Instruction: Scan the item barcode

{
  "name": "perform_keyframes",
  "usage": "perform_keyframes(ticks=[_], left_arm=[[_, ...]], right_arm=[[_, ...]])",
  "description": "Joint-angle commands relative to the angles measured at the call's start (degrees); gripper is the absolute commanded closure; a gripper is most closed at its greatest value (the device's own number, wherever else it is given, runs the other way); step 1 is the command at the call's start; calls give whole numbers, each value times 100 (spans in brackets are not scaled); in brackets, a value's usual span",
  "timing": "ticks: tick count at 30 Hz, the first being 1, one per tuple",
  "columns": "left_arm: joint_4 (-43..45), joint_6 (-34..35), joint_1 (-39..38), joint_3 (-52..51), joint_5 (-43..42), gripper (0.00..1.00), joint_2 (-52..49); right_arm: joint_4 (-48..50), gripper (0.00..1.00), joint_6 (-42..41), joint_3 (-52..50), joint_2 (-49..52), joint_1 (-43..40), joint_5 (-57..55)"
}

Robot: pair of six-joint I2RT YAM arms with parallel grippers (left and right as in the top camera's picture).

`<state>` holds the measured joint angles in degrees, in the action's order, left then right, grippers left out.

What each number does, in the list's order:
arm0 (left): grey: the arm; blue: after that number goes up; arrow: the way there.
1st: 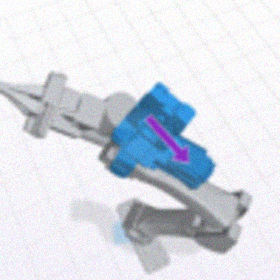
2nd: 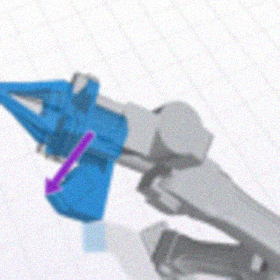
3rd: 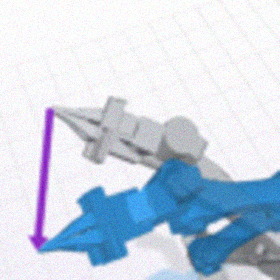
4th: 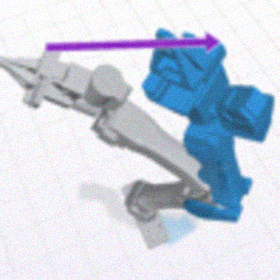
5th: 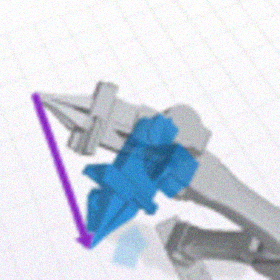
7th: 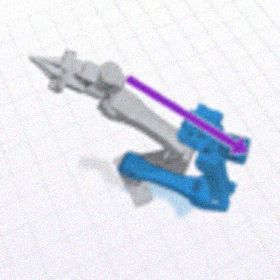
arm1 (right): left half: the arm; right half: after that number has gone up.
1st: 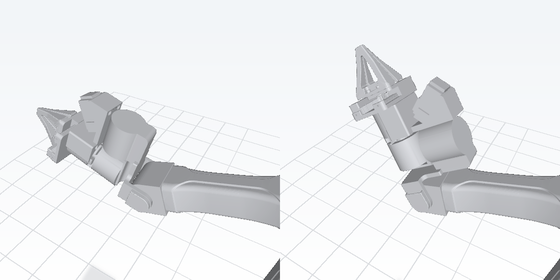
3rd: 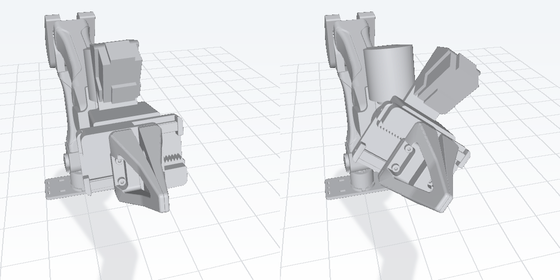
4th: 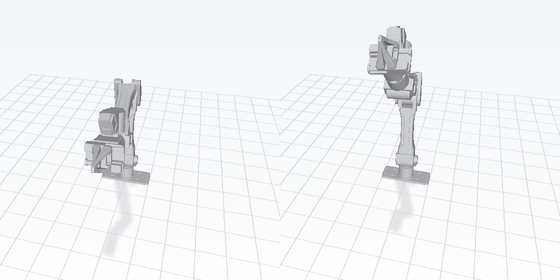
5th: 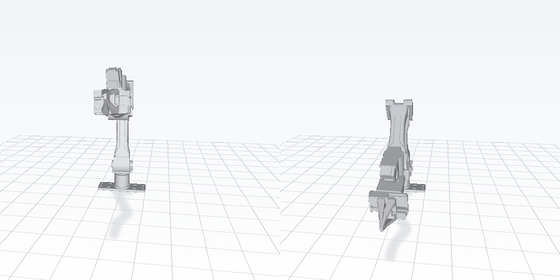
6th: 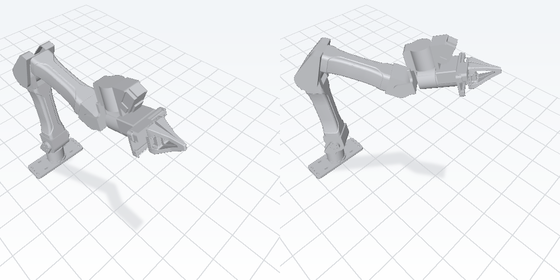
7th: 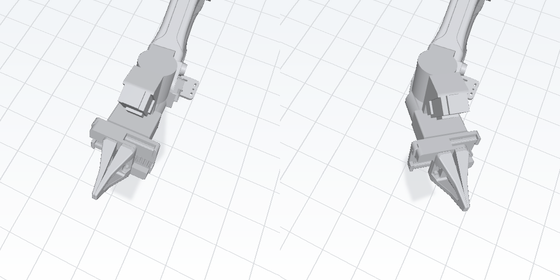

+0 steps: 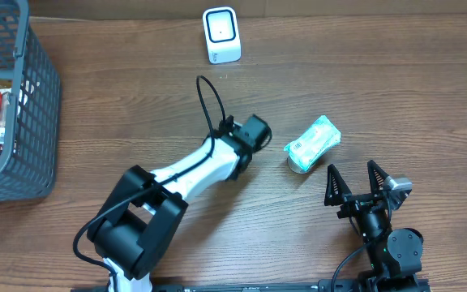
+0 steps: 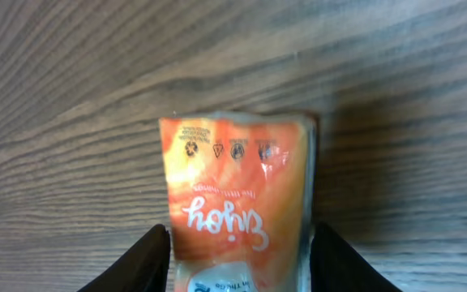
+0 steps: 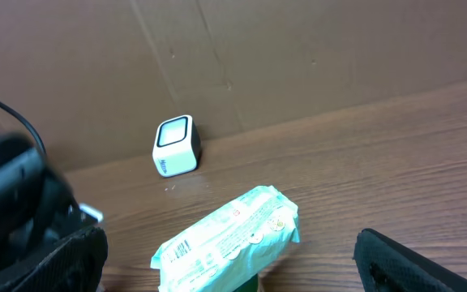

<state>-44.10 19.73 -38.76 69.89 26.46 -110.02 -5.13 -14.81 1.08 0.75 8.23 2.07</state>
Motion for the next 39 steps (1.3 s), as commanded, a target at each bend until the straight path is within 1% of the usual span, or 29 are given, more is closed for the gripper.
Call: perform_keyframes(ticks=[1, 3, 7, 10, 15, 19, 28, 31, 39], left_arm=[[-212, 210, 378, 656, -870, 55, 289], [-354, 188, 605, 852, -1432, 55, 369], [-422, -96, 1071, 918, -2433, 56, 393], [-466, -308, 1436, 815, -2879, 58, 389], [-533, -929, 1821, 675, -3587, 56, 328], [-533, -1036, 1910, 490, -3635, 56, 284], [-238, -1027, 1934, 81, -3637, 56, 249], [-116, -931, 1934, -44, -3617, 56, 247], [-35, -876, 1934, -59, -3480, 57, 247]], right_arm=[[35, 0, -2, -61, -37, -48, -68], [35, 0, -2, -61, -37, -48, -68], [35, 0, -2, -61, -37, -48, -68], [35, 0, -2, -61, -35, -48, -68], [35, 0, -2, -61, -37, -48, -68], [35, 0, -2, -61, -37, -48, -66], [35, 0, -2, -61, -37, -48, -66], [35, 0, -2, -61, -37, -48, -68], [35, 0, -2, -61, -37, -48, -68]])
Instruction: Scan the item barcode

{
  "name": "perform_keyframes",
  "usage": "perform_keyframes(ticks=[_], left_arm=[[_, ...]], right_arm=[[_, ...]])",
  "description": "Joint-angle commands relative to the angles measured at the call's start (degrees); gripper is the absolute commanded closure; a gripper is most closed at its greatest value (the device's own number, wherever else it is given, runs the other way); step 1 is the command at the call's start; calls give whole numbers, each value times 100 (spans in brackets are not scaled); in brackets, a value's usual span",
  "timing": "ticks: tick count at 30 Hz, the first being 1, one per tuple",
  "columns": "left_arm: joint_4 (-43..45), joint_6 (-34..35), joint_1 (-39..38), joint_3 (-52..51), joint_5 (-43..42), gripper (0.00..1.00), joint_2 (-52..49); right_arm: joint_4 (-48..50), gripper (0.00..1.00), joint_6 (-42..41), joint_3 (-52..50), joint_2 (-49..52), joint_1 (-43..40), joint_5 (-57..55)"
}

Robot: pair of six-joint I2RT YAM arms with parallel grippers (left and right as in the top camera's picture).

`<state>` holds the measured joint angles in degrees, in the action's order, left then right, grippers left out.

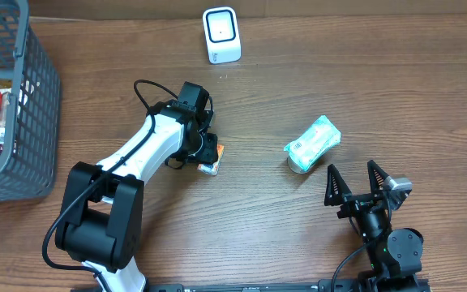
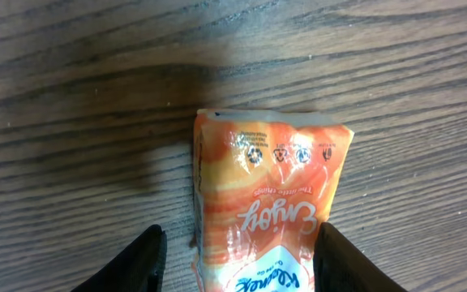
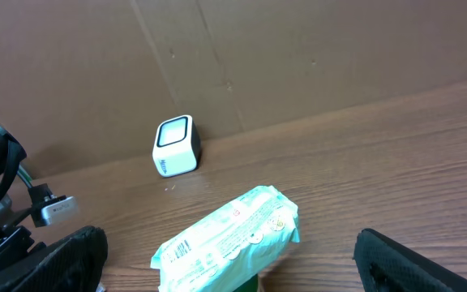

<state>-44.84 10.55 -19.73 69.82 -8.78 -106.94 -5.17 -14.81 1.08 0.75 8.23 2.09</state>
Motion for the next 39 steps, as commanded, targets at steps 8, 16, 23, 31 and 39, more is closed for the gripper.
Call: perform_keyframes(ticks=[8, 16, 23, 31, 39], left_arm=[[144, 321, 31, -52, 466, 60, -61], [164, 321, -46, -149, 424, 59, -63], [177, 317, -55, -151, 422, 57, -63], [-31, 138, 33, 304, -103, 53, -50], [-57, 125, 31, 297, 4, 53, -55]], right_arm=[[39, 0, -2, -61, -37, -48, -70], [37, 0, -2, -61, -37, -48, -70], [37, 0, -2, -61, -37, -48, -68], [39, 0, -2, -61, -37, -48, -70], [37, 0, -2, -61, -37, -48, -70]])
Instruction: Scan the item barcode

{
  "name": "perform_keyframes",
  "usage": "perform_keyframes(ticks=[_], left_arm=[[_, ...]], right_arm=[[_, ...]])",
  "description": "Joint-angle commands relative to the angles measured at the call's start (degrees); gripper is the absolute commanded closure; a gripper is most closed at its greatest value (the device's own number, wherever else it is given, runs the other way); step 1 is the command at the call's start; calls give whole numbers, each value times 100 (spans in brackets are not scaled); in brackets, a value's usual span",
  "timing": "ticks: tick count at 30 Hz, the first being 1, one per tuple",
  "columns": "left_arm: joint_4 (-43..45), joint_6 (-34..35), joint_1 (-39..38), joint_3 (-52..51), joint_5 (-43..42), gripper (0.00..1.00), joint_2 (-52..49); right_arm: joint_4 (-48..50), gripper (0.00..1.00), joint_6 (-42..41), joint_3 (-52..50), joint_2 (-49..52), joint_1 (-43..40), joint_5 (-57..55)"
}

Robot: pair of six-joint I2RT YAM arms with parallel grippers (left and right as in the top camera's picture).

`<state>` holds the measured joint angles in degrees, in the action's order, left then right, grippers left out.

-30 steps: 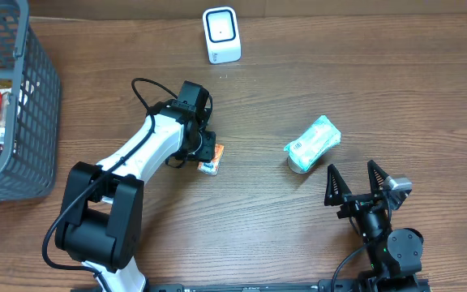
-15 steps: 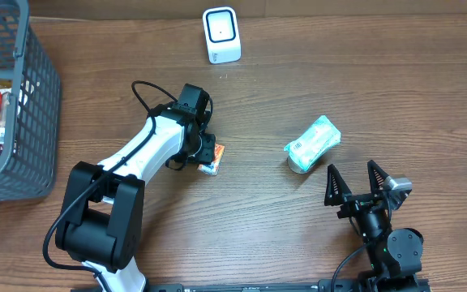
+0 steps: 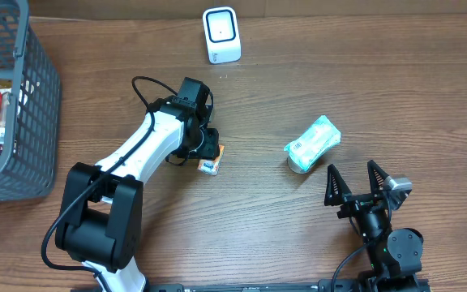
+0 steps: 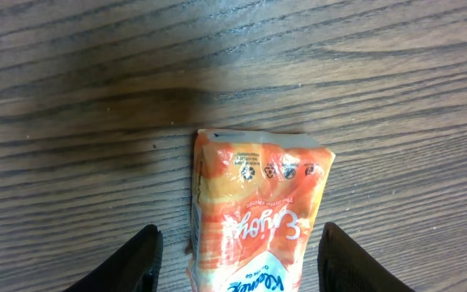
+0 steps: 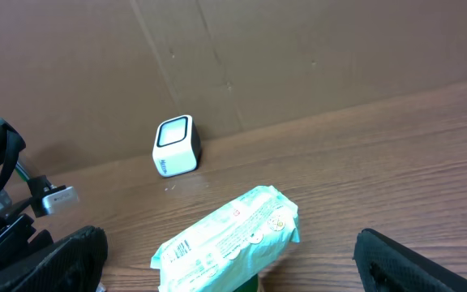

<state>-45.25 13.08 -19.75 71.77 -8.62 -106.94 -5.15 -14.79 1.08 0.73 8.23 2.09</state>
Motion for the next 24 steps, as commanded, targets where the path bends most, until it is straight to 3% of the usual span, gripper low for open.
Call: perform_keyframes(ticks=[1, 24], left_arm=[[-7, -127, 35, 103, 28, 53, -57], [306, -63, 17, -280, 118, 54, -59]], right_arm=[[37, 0, -4, -61, -35, -48, -70], [37, 0, -4, -61, -35, -48, -70]])
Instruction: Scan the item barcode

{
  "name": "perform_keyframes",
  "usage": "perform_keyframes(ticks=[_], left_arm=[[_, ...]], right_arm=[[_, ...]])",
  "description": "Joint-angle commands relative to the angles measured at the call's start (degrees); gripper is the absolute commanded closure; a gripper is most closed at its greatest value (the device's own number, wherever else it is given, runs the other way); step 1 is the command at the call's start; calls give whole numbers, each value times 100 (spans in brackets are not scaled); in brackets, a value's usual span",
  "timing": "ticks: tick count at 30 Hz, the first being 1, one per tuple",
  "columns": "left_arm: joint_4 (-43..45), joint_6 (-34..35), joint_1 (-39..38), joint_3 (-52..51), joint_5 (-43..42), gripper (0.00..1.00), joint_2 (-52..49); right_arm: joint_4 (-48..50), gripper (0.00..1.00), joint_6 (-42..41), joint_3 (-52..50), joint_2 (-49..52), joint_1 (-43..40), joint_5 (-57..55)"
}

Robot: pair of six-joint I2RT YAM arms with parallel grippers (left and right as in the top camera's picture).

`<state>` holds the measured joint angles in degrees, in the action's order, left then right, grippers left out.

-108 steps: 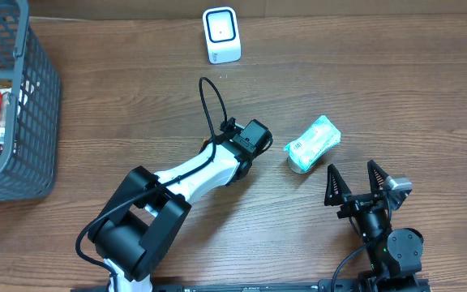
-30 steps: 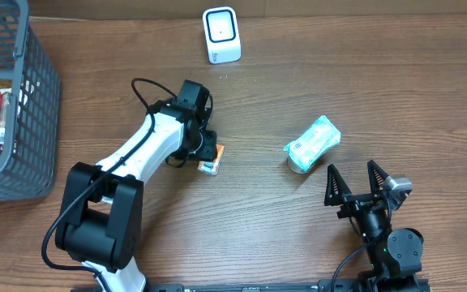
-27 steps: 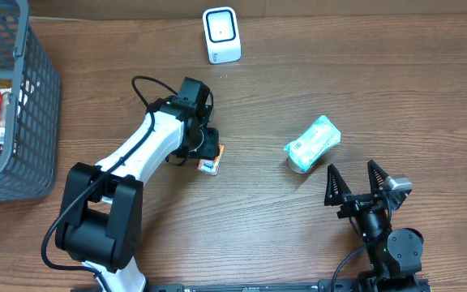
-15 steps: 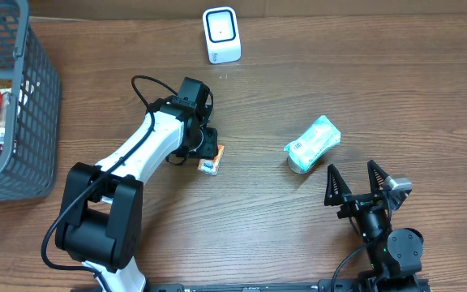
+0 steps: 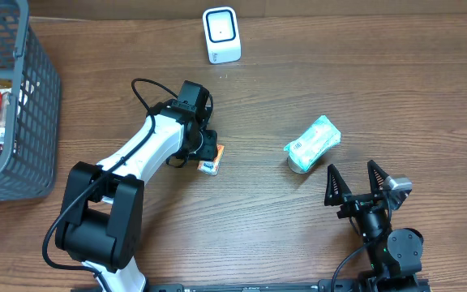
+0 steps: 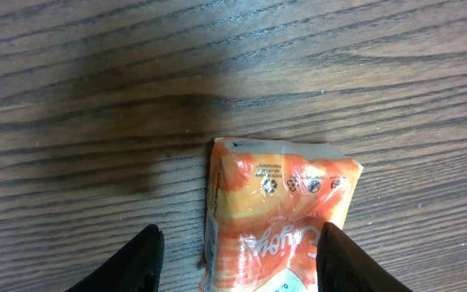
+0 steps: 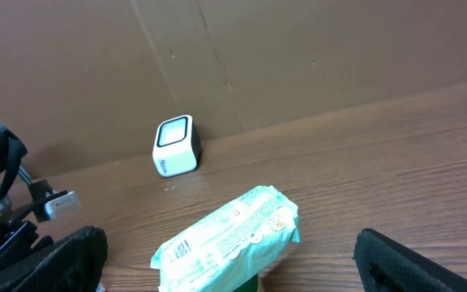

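Observation:
An orange pouch (image 6: 278, 212) lies flat on the wooden table, printed side up; from overhead the orange pouch (image 5: 211, 161) sits left of centre. My left gripper (image 6: 240, 243) is open over its near end: the left finger stands apart from it, the right finger (image 6: 355, 264) is at its edge. From above, the left gripper (image 5: 204, 148) covers part of the pouch. The white barcode scanner (image 5: 221, 35) stands at the table's far edge, also seen as the scanner (image 7: 174, 146). My right gripper (image 7: 229, 247) is open and holds nothing.
A pale green wipes pack (image 5: 312, 142) rests tilted on a small can (image 5: 296, 163), just ahead of the right gripper (image 5: 355, 182). A grey mesh basket (image 5: 31, 113) holding several items stands at the far left. A brown cardboard wall (image 7: 298, 57) backs the table.
The left gripper has shifted slightly, so the orange pouch now sits lower and further right in the left wrist view. The pouch stays on the table. The right arm has not moved.
The left gripper was near the table's middle with the pouch filling the gap between its fingers. Then gripper and pouch were further left, below the scanner, the pouch lying on the table between slightly wider fingers. It has stayed there, with small shifts of the gripper.

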<state>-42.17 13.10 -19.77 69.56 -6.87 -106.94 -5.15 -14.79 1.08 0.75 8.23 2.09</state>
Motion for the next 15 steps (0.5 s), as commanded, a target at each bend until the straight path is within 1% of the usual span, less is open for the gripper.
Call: perform_keyframes(ticks=[1, 9, 15], left_arm=[[-4, -66, 20, -59, -57, 54, -59], [37, -68, 13, -144, -22, 53, -63], [264, -70, -15, -413, -24, 53, -63]], right_arm=[[37, 0, -4, -61, -37, -48, -70], [37, 0, -4, -61, -37, -48, -68], [35, 0, -4, -61, -37, -48, -70]])
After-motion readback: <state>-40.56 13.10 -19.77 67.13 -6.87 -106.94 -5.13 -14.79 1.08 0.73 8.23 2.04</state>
